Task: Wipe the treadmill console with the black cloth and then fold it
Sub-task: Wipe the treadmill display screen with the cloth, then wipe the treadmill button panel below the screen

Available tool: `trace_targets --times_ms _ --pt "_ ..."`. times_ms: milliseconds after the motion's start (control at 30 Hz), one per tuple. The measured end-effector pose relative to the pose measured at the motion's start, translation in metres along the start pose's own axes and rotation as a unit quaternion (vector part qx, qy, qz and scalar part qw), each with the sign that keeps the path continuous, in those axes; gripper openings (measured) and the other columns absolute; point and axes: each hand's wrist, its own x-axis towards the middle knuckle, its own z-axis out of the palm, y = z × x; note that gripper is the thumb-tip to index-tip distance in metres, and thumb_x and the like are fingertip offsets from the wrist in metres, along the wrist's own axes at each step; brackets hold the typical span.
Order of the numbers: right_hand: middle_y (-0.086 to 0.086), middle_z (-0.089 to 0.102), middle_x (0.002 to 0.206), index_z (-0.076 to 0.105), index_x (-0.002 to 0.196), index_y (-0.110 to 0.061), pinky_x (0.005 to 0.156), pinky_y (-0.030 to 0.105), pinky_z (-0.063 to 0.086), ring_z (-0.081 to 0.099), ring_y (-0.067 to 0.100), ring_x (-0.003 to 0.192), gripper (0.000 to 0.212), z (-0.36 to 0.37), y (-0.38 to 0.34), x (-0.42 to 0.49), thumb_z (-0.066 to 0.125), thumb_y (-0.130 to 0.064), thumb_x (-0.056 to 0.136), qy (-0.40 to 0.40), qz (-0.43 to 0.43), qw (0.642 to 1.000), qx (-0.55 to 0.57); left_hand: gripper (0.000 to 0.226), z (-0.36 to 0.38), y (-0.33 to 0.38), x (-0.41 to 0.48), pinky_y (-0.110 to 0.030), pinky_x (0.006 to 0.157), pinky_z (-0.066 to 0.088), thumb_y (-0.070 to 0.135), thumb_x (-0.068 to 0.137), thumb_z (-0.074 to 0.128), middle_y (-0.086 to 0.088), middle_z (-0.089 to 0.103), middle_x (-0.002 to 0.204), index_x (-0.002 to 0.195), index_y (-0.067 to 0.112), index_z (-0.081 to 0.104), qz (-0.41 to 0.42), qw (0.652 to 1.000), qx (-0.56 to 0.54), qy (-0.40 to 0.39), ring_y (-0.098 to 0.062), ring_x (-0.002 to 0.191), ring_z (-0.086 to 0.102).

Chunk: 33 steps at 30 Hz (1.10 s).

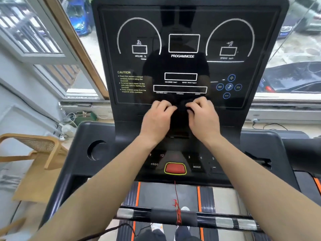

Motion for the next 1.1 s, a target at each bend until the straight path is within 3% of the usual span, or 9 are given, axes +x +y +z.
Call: trace_targets --times_ms 133,200,300,433,600,733,900,1000,1100 --pt "0.009 0.064 0.104 0.075 0.106 -0.010 0.063 0.034 0.051 0.059 0.029 0.090 0.019 0.041 -0.097 0.021 0.068 -0.007 0.089 -0.016 -0.103 0.993 0.053 0.024 -0.052 -0.083 -0.039 -0.038 0.076 0.054 0.004 0.090 0.061 -0.010 0.067 0.103 0.109 0.008 0.074 -0.145 0.987 0.042 0.061 -0.031 0.095 0.060" --pt "0.009 0.062 0.113 0.074 0.108 -0.011 0.068 0.037 0.053 0.059 0.030 0.097 0.021 0.070 -0.134 0.008 0.067 -0.008 0.088 -0.086 -0.147 0.985 0.026 0.023 -0.060 -0.109 -0.069 -0.045 0.074 0.055 0.007 0.089 0.061 -0.010 0.067 0.102 0.107 0.010 0.074 -0.201 0.978 0.046 0.019 -0.031 0.096 0.061" --pt "0.010 0.056 0.127 0.070 0.107 -0.010 0.077 0.040 0.053 0.055 0.032 0.106 0.020 0.102 -0.151 -0.030 0.059 -0.012 0.091 -0.208 -0.165 0.963 -0.045 0.024 -0.052 -0.119 -0.113 -0.043 0.079 0.055 0.011 0.094 0.060 -0.007 0.066 0.110 0.114 0.014 0.073 -0.232 0.966 0.014 -0.114 -0.030 0.101 0.063" --pt "0.009 0.061 0.109 0.068 0.098 -0.012 0.060 0.039 0.049 0.057 0.032 0.087 0.013 0.113 -0.131 -0.070 0.064 -0.022 0.091 -0.196 -0.135 0.970 -0.047 0.021 -0.042 -0.108 -0.135 -0.039 0.083 0.050 0.022 0.096 0.062 -0.001 0.066 0.113 0.113 0.018 0.073 -0.233 0.957 -0.020 -0.170 -0.026 0.102 0.064" --pt "0.010 0.059 0.101 0.063 0.098 -0.014 0.063 0.043 0.052 0.052 0.032 0.083 0.017 0.095 -0.102 -0.127 0.054 -0.028 0.093 -0.194 -0.167 0.967 -0.010 0.013 -0.054 -0.081 -0.161 -0.035 0.071 0.055 0.035 0.082 0.068 0.008 0.064 0.091 0.090 0.026 0.070 -0.163 0.952 -0.078 -0.248 -0.016 0.082 0.066" --pt "0.010 0.055 0.098 0.059 0.099 -0.013 0.064 0.045 0.052 0.052 0.032 0.082 0.016 0.097 -0.091 -0.116 0.065 -0.025 0.091 -0.223 -0.215 0.951 -0.009 0.011 -0.042 -0.086 -0.161 -0.040 0.067 0.056 0.031 0.086 0.069 0.003 0.064 0.091 0.092 0.022 0.071 -0.137 0.966 -0.057 -0.213 -0.022 0.081 0.066" --pt "0.011 0.055 0.105 0.065 0.103 -0.011 0.064 0.042 0.054 0.055 0.032 0.090 0.020 0.112 -0.099 -0.054 0.068 -0.027 0.091 -0.207 -0.141 0.966 -0.060 0.013 -0.016 -0.095 -0.116 -0.045 0.072 0.055 0.023 0.093 0.066 -0.004 0.063 0.103 0.103 0.016 0.070 -0.226 0.963 -0.038 -0.141 -0.028 0.093 0.060" --pt "0.012 0.057 0.102 0.063 0.098 -0.011 0.061 0.042 0.053 0.056 0.032 0.086 0.017 0.103 -0.097 -0.082 0.064 -0.026 0.090 -0.189 -0.124 0.972 -0.058 0.012 -0.020 -0.087 -0.124 -0.037 0.075 0.050 0.028 0.091 0.068 0.000 0.065 0.100 0.099 0.020 0.070 -0.219 0.958 -0.066 -0.175 -0.025 0.090 0.064" --pt "0.012 0.057 0.093 0.060 0.090 -0.013 0.066 0.045 0.052 0.055 0.034 0.080 0.015 0.091 -0.091 -0.132 0.053 -0.026 0.092 -0.190 -0.163 0.967 -0.041 0.013 -0.034 -0.078 -0.162 -0.035 0.072 0.052 0.034 0.084 0.068 0.004 0.063 0.091 0.091 0.023 0.069 -0.161 0.955 -0.103 -0.229 -0.021 0.085 0.066"
